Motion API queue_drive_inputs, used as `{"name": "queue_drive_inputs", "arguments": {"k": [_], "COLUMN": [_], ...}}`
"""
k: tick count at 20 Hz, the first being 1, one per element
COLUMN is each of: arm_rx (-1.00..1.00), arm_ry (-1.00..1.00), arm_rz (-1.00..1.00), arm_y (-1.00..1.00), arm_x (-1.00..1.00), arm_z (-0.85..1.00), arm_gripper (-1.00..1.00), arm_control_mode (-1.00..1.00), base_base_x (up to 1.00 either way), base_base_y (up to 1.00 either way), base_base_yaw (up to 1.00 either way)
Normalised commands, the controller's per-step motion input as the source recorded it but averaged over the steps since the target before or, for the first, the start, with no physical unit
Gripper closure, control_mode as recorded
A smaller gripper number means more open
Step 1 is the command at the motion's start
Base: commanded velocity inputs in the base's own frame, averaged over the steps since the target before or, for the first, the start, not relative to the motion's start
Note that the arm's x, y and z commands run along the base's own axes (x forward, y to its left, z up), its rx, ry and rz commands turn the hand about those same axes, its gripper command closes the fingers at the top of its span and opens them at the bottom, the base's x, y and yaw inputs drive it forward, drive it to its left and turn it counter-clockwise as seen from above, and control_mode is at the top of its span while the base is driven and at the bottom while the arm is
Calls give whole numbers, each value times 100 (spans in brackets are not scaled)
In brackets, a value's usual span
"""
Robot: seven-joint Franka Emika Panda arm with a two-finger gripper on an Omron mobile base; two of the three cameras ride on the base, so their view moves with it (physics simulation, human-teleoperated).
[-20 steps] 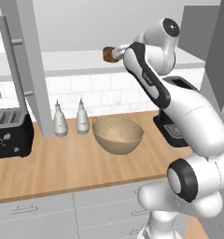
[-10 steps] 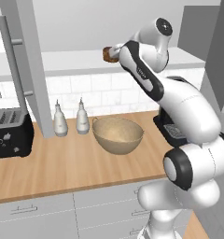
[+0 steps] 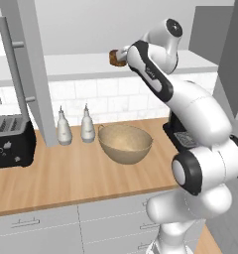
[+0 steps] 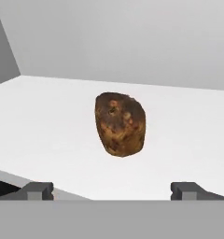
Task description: Open the cabinet, pick up the bread from the cabinet and place it in the basket. Then move the basket to the dining counter.
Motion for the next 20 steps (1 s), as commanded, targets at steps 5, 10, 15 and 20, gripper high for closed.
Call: {"name": "queue_drive_inputs", "arguments": {"k": [5,10,15,20], "arm_rx": [0,0,0,0], "arm_ry": [0,0,0,0], "arm_rz": [1,0,0,0], "arm_y": [1,4,7,1], "arm_x": [26,25,23,32], "arm_z": [-9,-5,-1,0], "arm_gripper": [-100,-100,-100,-100], "arm_control_mode": [-100,-100,-100,-100], "base_base_x": [0,0,0,0], "base_base_y": [0,0,0,0], "base_base_yaw": [0,0,0,0]}}
